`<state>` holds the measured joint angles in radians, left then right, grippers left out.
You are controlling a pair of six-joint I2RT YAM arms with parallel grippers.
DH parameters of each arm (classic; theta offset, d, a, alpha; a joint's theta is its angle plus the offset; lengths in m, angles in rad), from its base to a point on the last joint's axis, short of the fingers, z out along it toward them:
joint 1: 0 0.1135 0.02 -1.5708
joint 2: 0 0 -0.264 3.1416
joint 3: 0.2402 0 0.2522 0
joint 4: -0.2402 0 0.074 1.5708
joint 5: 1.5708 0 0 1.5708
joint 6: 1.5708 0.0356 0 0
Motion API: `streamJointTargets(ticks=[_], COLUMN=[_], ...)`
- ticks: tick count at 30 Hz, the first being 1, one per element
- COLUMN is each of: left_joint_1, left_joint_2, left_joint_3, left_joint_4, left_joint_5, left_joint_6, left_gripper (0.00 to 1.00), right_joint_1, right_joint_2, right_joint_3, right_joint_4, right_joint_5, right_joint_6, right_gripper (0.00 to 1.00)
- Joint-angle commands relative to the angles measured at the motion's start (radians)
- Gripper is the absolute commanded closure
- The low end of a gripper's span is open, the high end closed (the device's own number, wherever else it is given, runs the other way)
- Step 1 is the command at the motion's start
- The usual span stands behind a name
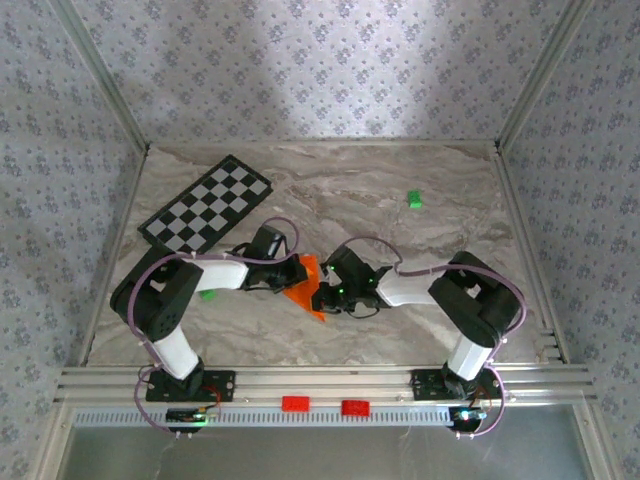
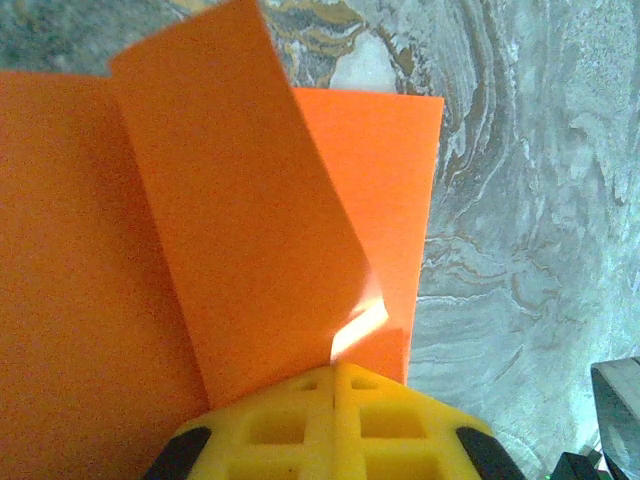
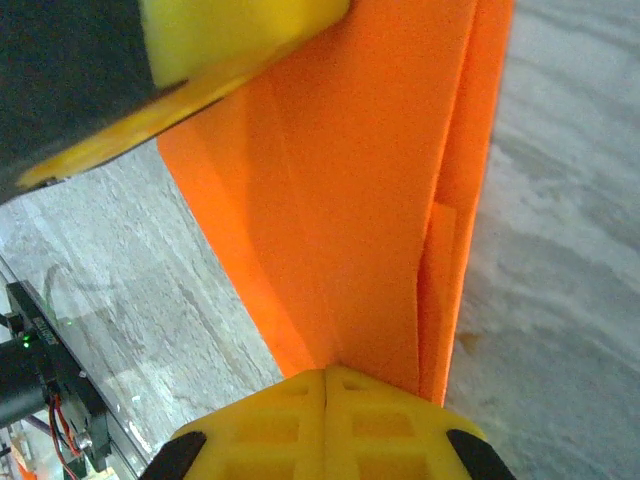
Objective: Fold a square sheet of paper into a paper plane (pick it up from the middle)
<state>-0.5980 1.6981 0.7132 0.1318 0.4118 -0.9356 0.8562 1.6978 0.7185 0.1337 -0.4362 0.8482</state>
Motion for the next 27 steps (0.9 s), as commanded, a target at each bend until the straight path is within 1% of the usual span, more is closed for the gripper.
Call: streamJointTargets(ticks=[1, 13, 16, 21, 27], left_joint_1=[0.003, 0.003, 0.002, 0.003, 0.0], left_joint_2=[0.062, 0.067, 0.066, 0.061, 0.056], left_joint_3=[-0.046, -0.047, -0.047, -0.052, -0.052], left_joint_4=[-0.132, -0.134, -0.135, -0.133, -0.127], left_joint_5=[-0.1, -0.099, -0.097, -0.096, -0.089], left_joint_6=[0.005, 0.003, 0.004, 0.003, 0.005], left_gripper=[0.99, 0.99, 0.99, 0.99, 0.99], right_joint_1=[0.015, 0.047, 0.056, 0.048, 0.034], right_joint_2=[-0.029, -0.092, -0.104, -0.153, -0.231], right_joint_3=[-0.048, -0.126, -0.142, -0.186, -0.203], right_joint_4=[-0.127, -0.164, -0.181, -0.184, -0.185], right_joint_5=[0.001, -0.006, 0.013, 0.027, -0.011], right_joint_6=[-0.005, -0.04, -0.037, -0.025, -0.012], right_gripper=[1.0, 1.0, 1.0, 1.0, 1.0])
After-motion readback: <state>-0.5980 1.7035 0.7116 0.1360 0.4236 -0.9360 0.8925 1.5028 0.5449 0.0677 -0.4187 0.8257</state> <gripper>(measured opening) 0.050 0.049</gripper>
